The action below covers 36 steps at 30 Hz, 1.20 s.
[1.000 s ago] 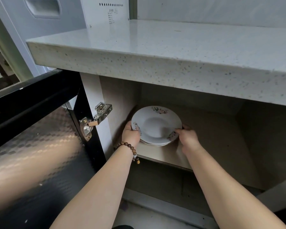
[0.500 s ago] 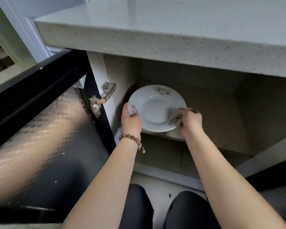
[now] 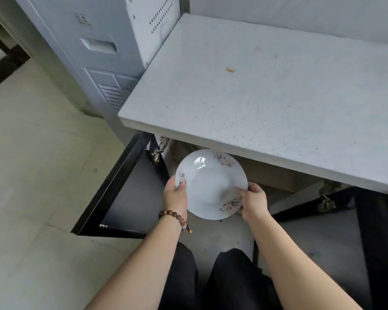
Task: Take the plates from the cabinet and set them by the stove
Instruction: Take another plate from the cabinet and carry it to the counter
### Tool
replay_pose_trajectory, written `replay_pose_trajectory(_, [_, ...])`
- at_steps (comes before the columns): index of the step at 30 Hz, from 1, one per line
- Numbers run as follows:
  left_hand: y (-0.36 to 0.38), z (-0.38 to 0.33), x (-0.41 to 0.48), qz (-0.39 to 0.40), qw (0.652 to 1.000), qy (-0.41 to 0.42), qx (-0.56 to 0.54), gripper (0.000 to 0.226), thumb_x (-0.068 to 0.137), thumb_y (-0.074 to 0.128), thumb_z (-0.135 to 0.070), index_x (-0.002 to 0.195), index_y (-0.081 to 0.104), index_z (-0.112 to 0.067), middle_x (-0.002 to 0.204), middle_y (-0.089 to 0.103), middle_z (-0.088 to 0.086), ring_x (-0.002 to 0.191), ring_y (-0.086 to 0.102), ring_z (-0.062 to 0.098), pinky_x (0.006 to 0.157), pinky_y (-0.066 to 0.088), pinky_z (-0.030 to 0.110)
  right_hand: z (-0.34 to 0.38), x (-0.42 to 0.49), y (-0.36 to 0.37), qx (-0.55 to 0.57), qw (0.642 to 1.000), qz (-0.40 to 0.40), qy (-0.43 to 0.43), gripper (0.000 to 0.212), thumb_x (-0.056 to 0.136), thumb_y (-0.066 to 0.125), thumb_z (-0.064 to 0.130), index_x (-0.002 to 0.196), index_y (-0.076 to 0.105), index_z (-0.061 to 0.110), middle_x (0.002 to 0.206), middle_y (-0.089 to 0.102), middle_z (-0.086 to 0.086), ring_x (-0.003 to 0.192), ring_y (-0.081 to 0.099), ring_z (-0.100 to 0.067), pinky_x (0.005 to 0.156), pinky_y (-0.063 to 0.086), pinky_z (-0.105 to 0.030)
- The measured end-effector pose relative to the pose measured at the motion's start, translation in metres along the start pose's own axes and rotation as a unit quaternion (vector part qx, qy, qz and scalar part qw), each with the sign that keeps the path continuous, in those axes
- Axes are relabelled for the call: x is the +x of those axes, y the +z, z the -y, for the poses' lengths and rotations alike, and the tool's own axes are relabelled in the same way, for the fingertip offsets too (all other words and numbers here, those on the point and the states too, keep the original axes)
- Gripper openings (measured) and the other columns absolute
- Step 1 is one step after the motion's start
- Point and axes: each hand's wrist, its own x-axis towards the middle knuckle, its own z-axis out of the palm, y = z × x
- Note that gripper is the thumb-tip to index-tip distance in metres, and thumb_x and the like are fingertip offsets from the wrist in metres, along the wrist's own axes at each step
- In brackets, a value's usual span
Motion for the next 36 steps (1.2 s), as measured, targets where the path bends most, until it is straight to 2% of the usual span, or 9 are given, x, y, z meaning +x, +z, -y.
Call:
replay_pose_trajectory(5, [-0.016, -0.032, -0.061, -0.003, 0.999, -0.033, 0.039, 0.026, 0.099, 0.047, -0.008, 0.103, 0.066, -0.025, 0.101, 0.071, 0.004, 0.088, 0.069, 0.021, 0.083, 0.058, 0.045, 0.013, -0.064, -0.024, -0.010, 1.000, 0.011, 0.026, 0.012, 0.090, 0.057, 0.003, 0.088, 0.061, 0.015, 0.090, 0.067, -0.010, 0.088, 0.063, -0.030, 0.079, 0.053, -0.043])
replay_pose_trajectory(10, [-0.032, -0.055, -0.119, -0.028, 0.997, -0.049, 0.059, 0.025, 0.099, 0.048, -0.012, 0.113, 0.066, -0.021, 0.101, 0.071, 0.001, 0.092, 0.068, 0.022, 0.080, 0.059, 0.042, 0.027, -0.120, -0.045, -0.015, 0.999, 0.018, 0.046, 0.015, 0.089, 0.056, 0.001, 0.089, 0.061, 0.015, 0.090, 0.066, -0.008, 0.087, 0.062, -0.029, 0.076, 0.053, -0.041])
replay_pose_trajectory(13, [-0.042, -0.068, -0.150, -0.037, 0.996, -0.052, 0.065, 0.024, 0.100, 0.047, -0.013, 0.112, 0.065, -0.023, 0.101, 0.070, -0.001, 0.091, 0.067, 0.018, 0.070, 0.059, 0.035, 0.041, -0.151, -0.055, -0.023, 0.998, 0.024, 0.046, 0.015, 0.089, 0.057, 0.002, 0.090, 0.062, 0.016, 0.094, 0.067, -0.009, 0.091, 0.063, -0.031, 0.081, 0.053, -0.043])
replay_pose_trajectory(19, [-0.057, -0.102, -0.185, -0.059, 0.997, -0.015, 0.044, 0.023, 0.099, 0.047, -0.015, 0.108, 0.067, -0.023, 0.098, 0.072, 0.000, 0.089, 0.069, 0.017, 0.058, 0.057, 0.025, 0.078, -0.196, -0.055, -0.034, 0.996, 0.078, -0.018, 0.017, 0.088, 0.059, 0.006, 0.094, 0.067, 0.020, 0.094, 0.072, -0.004, 0.091, 0.067, -0.027, 0.082, 0.055, -0.044])
replay_pose_trajectory(22, [-0.061, -0.118, -0.193, -0.084, 0.996, 0.003, 0.019, 0.023, 0.099, 0.048, -0.015, 0.102, 0.066, -0.028, 0.096, 0.071, -0.002, 0.086, 0.068, 0.015, 0.053, 0.054, 0.021, 0.098, -0.205, -0.046, -0.043, 0.992, 0.109, -0.055, 0.020, 0.086, 0.058, 0.005, 0.093, 0.070, 0.020, 0.088, 0.073, -0.003, 0.086, 0.067, -0.025, 0.074, 0.055, -0.038])
replay_pose_trajectory(27, [-0.079, -0.142, -0.204, -0.128, 0.991, 0.022, -0.042, 0.025, 0.099, 0.048, -0.016, 0.116, 0.066, -0.021, 0.099, 0.072, 0.000, 0.083, 0.070, 0.014, 0.054, 0.056, 0.023, 0.125, -0.219, -0.017, -0.063, 0.978, 0.171, -0.100, 0.020, 0.085, 0.060, 0.007, 0.092, 0.072, 0.021, 0.087, 0.074, -0.001, 0.091, 0.069, -0.030, 0.081, 0.058, -0.049])
replay_pose_trajectory(30, [-0.103, -0.153, -0.213, -0.171, 0.982, 0.052, -0.064, 0.023, 0.098, 0.049, -0.016, 0.109, 0.069, -0.020, 0.092, 0.073, -0.003, 0.070, 0.071, 0.007, 0.051, 0.053, 0.021, 0.131, -0.234, 0.009, -0.069, 0.969, 0.213, -0.106, 0.022, 0.083, 0.060, 0.007, 0.091, 0.073, 0.024, 0.088, 0.075, 0.000, 0.090, 0.070, -0.029, 0.082, 0.058, -0.053])
replay_pose_trajectory(34, [-0.147, -0.163, -0.223, -0.230, 0.966, 0.062, -0.100, 0.022, 0.097, 0.051, -0.017, 0.097, 0.072, -0.025, 0.090, 0.074, -0.001, 0.077, 0.071, 0.015, 0.052, 0.055, 0.024, 0.131, -0.265, 0.050, -0.091, 0.951, 0.276, -0.103, 0.031, 0.081, 0.059, 0.006, 0.080, 0.076, 0.031, 0.088, 0.076, -0.003, 0.091, 0.070, -0.035, 0.082, 0.058, -0.055])
replay_pose_trajectory(36, [-0.169, -0.166, -0.228, -0.260, 0.954, 0.062, -0.134, 0.025, 0.097, 0.052, -0.016, 0.088, 0.072, -0.030, 0.088, 0.074, -0.002, 0.081, 0.070, 0.018, 0.060, 0.058, 0.029, 0.129, -0.279, 0.072, -0.116, 0.939, 0.303, -0.112, 0.032, 0.081, 0.057, 0.005, 0.080, 0.076, 0.030, 0.089, 0.076, -0.004, 0.093, 0.069, -0.037, 0.083, 0.058, -0.054])
